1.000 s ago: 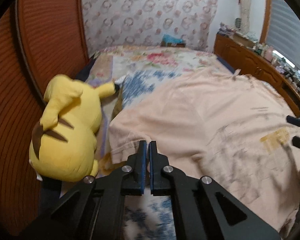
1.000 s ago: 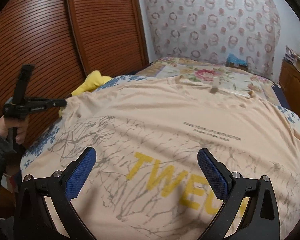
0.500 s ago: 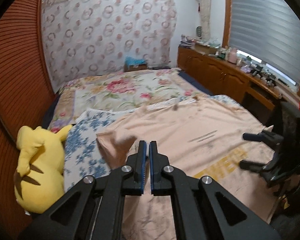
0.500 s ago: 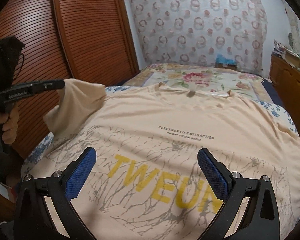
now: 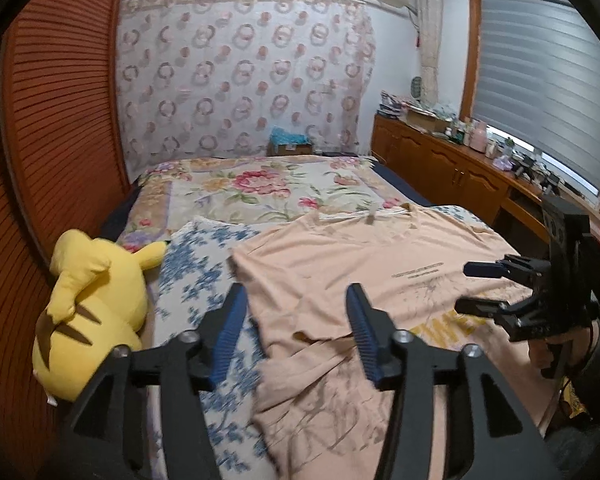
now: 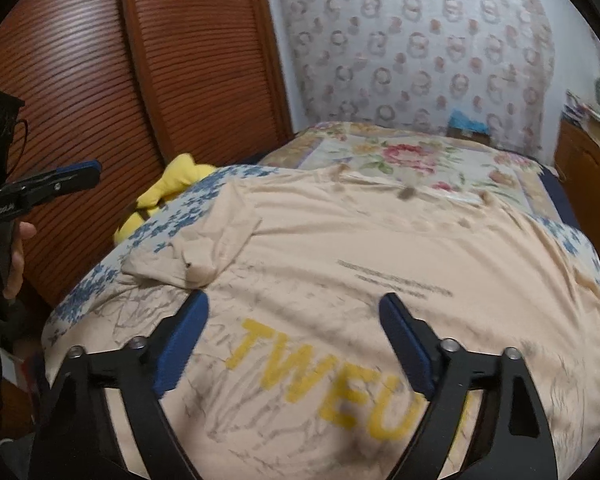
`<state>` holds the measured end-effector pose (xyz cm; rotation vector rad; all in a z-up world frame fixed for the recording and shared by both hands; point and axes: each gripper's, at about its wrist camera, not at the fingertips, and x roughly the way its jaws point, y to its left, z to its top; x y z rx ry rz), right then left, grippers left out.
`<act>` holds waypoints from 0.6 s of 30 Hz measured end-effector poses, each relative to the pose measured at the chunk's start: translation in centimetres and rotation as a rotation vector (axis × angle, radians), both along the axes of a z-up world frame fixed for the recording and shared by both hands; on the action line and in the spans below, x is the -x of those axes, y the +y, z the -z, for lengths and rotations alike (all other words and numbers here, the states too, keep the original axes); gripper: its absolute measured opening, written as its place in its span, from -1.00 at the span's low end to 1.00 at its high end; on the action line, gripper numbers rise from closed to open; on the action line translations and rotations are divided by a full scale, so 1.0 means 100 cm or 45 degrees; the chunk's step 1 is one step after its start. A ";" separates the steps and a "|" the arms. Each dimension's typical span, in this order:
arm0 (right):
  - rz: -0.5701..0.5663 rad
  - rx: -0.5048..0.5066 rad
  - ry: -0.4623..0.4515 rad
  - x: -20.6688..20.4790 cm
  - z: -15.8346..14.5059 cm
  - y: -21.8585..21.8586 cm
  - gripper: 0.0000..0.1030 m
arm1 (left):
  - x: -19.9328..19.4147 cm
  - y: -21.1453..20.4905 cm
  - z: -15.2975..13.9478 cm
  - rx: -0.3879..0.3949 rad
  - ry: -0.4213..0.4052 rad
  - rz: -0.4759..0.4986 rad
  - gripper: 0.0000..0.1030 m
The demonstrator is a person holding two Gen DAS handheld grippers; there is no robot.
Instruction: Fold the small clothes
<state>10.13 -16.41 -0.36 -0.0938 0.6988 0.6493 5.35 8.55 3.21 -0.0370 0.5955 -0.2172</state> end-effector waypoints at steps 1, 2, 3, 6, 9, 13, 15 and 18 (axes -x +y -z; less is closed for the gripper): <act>-0.035 0.018 0.004 -0.003 0.000 0.010 0.39 | 0.003 0.005 0.003 0.001 -0.001 -0.015 0.01; -0.060 0.031 0.007 -0.006 0.002 0.017 0.31 | 0.008 0.011 0.007 0.002 -0.001 -0.034 0.02; -0.086 0.043 0.011 -0.009 0.003 0.025 0.16 | 0.010 0.014 0.010 0.002 -0.001 -0.048 0.02; -0.172 0.059 0.037 -0.020 0.006 0.053 0.00 | 0.019 0.025 0.020 0.012 0.002 -0.092 0.03; -0.247 0.082 0.067 -0.027 0.011 0.083 -0.06 | 0.026 0.038 0.030 0.029 0.007 -0.129 0.03; -0.322 0.122 0.108 -0.038 0.021 0.119 -0.12 | 0.035 0.048 0.040 0.031 0.018 -0.164 0.04; -0.363 0.146 0.129 -0.040 0.027 0.136 -0.15 | 0.037 0.052 0.044 0.030 0.022 -0.181 0.04; -0.401 0.213 0.140 -0.041 0.036 0.157 -0.20 | 0.040 0.057 0.050 0.046 0.029 -0.192 0.04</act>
